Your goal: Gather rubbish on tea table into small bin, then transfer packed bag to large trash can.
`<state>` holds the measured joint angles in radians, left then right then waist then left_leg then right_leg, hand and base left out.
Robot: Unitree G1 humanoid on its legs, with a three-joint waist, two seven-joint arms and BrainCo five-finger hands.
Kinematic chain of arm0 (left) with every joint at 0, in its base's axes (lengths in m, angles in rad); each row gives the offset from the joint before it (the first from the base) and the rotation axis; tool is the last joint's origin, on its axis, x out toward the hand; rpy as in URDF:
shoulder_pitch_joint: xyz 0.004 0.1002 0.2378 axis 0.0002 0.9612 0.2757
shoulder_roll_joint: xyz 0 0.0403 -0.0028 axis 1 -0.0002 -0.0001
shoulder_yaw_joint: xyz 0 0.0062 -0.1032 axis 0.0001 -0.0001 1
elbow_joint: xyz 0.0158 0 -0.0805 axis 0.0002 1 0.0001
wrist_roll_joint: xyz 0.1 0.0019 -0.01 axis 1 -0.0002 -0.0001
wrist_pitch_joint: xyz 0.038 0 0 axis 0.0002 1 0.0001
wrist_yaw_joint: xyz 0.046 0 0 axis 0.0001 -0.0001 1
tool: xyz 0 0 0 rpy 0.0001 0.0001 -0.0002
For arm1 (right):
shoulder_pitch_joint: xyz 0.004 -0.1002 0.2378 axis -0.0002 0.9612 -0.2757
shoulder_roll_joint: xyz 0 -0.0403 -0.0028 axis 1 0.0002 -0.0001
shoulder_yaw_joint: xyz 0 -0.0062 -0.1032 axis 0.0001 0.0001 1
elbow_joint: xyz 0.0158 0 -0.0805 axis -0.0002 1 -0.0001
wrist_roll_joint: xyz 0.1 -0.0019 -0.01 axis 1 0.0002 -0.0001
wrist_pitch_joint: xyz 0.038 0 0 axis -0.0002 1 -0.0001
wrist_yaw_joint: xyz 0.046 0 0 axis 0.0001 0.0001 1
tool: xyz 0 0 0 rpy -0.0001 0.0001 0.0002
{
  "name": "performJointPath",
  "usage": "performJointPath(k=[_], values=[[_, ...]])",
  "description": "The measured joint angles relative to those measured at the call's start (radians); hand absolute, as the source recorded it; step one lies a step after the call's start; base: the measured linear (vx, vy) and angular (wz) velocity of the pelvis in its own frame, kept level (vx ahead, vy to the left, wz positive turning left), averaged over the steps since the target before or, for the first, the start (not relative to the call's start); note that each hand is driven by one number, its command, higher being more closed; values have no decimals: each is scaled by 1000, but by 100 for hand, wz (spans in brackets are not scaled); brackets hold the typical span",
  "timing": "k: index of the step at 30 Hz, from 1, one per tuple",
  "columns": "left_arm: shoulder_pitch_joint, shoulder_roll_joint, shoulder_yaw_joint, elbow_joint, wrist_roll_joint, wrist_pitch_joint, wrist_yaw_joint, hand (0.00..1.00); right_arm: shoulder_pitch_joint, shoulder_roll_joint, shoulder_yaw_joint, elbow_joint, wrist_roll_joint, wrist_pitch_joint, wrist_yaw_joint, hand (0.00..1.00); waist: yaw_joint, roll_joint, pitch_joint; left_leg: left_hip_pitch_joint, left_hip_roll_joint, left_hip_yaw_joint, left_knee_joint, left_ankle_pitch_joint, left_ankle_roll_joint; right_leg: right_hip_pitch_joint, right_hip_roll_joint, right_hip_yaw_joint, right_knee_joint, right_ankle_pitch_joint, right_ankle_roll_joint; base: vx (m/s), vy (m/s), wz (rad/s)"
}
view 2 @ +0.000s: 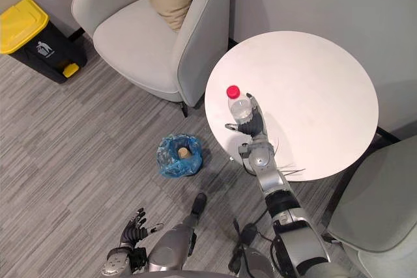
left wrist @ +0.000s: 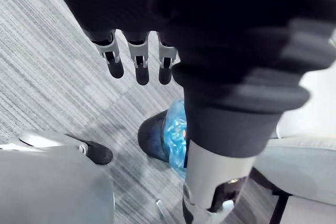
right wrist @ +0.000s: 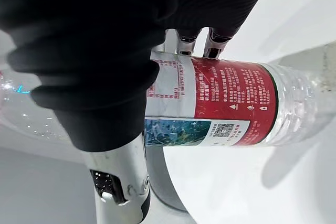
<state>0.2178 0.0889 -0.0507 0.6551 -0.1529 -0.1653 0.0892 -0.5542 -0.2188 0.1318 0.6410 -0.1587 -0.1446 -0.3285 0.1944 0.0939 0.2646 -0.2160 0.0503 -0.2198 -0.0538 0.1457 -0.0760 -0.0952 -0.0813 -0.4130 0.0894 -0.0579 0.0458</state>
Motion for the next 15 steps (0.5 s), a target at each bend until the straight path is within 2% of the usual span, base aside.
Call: performJointPath(k=[2,5,12,15], values=[[-1,0,-13,-1,-14,-1,0,0,-36,-29,-2,23,1,2,-4,100,12,8,5,0,-1,-5,2,0,0,-8,-6,-2,29,-18,1,-2,-16,8],[-1,3,-26,-6,-15,-9,0,0,-116,-56,-7,59,14,2,-24,100,14,18,27,-1,-1,-17,2,4,-5,-19,-10,-7,60,-35,-7,-27,-16,9],[-1,4,-27,-17,-41,-10,0,0,-167,-72,-17,82,116,3,-39,100,17,18,42,-20,3,-34,2,12,-13,-56,-23,-21,122,-70,-15,-25,-19,7],[-1,4,-26,-17,-50,-10,0,0,-156,-75,-24,42,125,2,-39,100,15,18,42,-20,4,-35,3,12,-13,-58,-24,-21,130,-75,-14,0,0,0]])
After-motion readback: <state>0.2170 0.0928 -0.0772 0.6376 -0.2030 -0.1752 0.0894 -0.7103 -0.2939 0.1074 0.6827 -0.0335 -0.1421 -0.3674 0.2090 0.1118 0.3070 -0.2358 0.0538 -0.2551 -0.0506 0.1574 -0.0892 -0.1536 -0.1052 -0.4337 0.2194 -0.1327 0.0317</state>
